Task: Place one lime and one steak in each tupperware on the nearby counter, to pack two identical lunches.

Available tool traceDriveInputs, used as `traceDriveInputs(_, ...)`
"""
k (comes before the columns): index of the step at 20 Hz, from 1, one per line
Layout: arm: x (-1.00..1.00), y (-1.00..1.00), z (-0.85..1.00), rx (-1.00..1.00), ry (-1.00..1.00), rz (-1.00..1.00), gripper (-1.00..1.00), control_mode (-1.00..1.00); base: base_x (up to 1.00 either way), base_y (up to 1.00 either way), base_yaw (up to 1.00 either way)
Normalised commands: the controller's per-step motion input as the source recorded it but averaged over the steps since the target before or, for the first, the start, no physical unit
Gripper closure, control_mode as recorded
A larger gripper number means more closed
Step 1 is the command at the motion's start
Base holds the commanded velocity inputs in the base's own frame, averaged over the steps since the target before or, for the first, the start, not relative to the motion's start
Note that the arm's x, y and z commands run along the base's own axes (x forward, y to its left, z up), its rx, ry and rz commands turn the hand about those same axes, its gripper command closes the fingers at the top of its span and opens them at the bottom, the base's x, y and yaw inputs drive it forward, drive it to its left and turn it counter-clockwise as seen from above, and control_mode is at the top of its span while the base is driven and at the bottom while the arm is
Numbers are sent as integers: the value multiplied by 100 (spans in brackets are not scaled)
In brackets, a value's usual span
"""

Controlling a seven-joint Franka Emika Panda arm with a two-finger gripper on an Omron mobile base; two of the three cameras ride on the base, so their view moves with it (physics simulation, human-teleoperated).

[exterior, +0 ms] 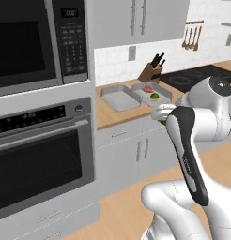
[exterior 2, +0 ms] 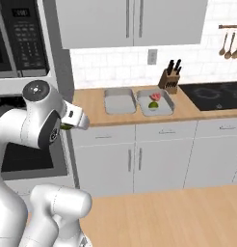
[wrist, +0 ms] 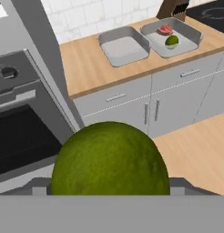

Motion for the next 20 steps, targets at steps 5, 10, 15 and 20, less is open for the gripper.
traceDriveInputs(5,0,0,0,0,0,0,100,100,73,-100,-13)
traceDriveInputs(10,0,0,0,0,0,0,100,100,95,-100,2)
traceDriveInputs(15,0,0,0,0,0,0,100,100,95,-100,-11)
traceDriveInputs(20,0,0,0,0,0,0,100,100,79,-53,-20)
